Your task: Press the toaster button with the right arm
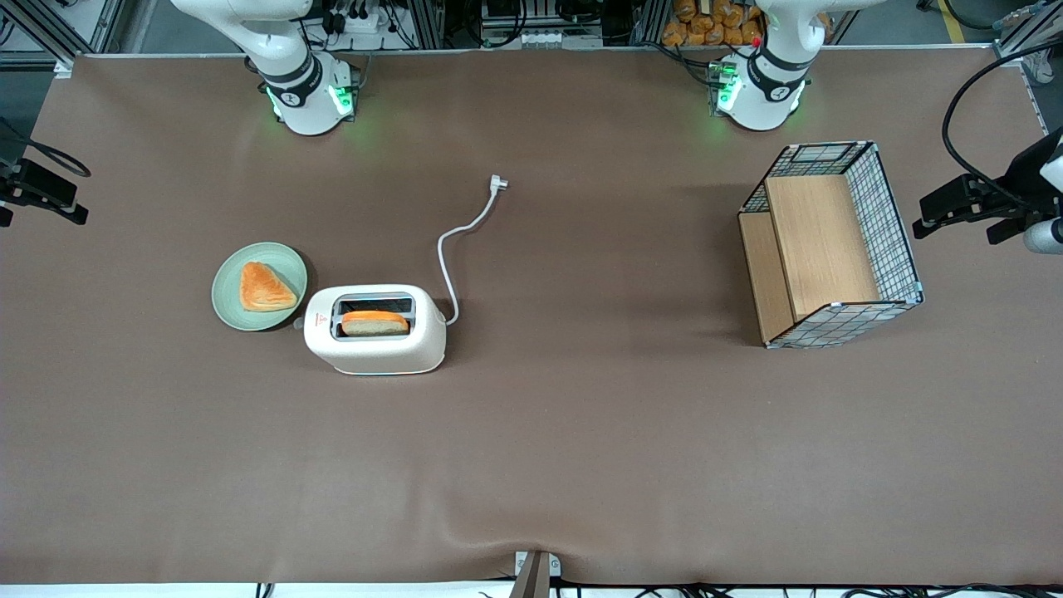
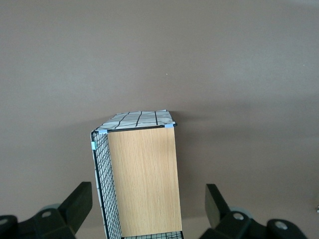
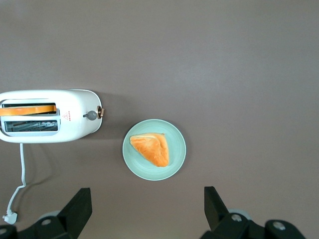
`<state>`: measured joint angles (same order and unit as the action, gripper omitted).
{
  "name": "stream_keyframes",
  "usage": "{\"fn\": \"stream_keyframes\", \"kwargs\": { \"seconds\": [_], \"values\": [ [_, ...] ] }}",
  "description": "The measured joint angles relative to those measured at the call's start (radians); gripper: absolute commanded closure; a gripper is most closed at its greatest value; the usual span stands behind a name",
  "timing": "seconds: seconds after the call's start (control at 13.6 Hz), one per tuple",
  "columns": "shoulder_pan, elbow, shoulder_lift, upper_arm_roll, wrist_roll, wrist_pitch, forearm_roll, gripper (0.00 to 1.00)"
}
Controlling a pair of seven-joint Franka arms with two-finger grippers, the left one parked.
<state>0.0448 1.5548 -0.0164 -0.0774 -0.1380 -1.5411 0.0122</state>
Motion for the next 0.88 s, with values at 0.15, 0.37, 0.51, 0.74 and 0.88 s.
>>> {"fn": "stream_keyframes", "kwargs": {
  "seconds": [0.15,0.37,0.51,0.74,0.88],
  "values": [
    [-0.001,0.000,0.000,0.002,-0.001,0.000,0.000,0.00],
    [-0.002,0.000,0.000,0.004,-0.002,0.000,0.000,0.00],
    [-0.003,0.000,0.000,0.004,0.002,0.000,0.000,0.00],
    [-0.003,0.000,0.000,0.004,0.032,-0.001,0.000,0.00],
    [-0.004,0.000,0.000,0.004,0.036,-0.001,0.000,0.00]
  ]
}}
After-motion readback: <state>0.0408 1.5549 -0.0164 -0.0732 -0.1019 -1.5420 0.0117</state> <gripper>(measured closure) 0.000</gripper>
